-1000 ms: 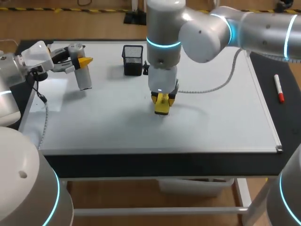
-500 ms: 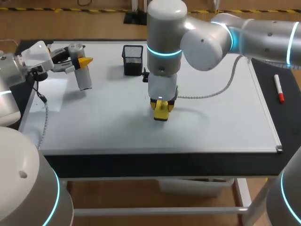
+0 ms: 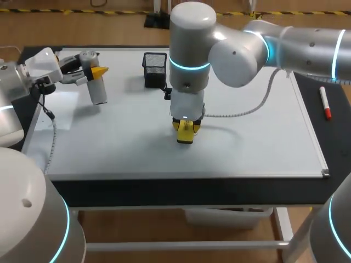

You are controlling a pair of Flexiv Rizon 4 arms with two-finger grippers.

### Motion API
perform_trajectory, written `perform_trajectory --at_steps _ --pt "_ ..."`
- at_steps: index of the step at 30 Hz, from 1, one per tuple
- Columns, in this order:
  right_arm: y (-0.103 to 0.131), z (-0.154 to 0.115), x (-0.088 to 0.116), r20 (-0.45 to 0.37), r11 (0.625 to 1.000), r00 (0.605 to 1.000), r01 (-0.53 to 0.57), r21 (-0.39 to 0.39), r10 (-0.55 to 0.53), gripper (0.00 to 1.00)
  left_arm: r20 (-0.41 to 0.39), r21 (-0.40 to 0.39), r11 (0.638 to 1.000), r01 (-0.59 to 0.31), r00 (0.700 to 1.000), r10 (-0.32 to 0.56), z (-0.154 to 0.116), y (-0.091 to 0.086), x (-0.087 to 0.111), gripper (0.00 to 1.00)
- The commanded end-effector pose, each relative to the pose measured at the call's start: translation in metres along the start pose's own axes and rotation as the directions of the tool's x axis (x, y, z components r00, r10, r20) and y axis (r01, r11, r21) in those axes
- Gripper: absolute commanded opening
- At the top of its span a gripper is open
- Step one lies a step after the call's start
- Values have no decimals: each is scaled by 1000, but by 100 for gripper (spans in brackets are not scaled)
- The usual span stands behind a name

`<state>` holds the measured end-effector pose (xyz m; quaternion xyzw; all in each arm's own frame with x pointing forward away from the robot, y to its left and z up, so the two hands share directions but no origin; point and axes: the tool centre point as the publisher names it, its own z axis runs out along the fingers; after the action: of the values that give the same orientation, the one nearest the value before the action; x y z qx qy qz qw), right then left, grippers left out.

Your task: Pick up the inspection probe, press it on each red-marked spot on the whiteboard one by one, put down the probe, pick up the eraser, and wipe off all the red marks.

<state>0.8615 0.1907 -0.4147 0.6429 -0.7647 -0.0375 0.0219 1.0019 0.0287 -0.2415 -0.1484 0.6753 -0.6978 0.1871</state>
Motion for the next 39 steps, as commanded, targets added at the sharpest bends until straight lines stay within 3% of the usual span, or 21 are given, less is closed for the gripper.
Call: perform_trajectory --at_steps 1,14,30,39 --pt "-5 8 -3 -9 1000 1000 4 -10 -4 0 4 1 1000 -2 1000 2 1 -1 1 0" --pt "-8 15 3 -29 1000 1000 -2 -17 1 0 4 1 1000 -2 1000 2 1 -1 1 0" --pt "-9 12 51 -54 991 989 -136 20 137 0 4 1 1000 -2 1000 2 1 -1 1 0" --pt "-13 9 65 -56 985 983 -172 31 173 0 4 1 1000 -2 1000 2 1 -1 1 0"
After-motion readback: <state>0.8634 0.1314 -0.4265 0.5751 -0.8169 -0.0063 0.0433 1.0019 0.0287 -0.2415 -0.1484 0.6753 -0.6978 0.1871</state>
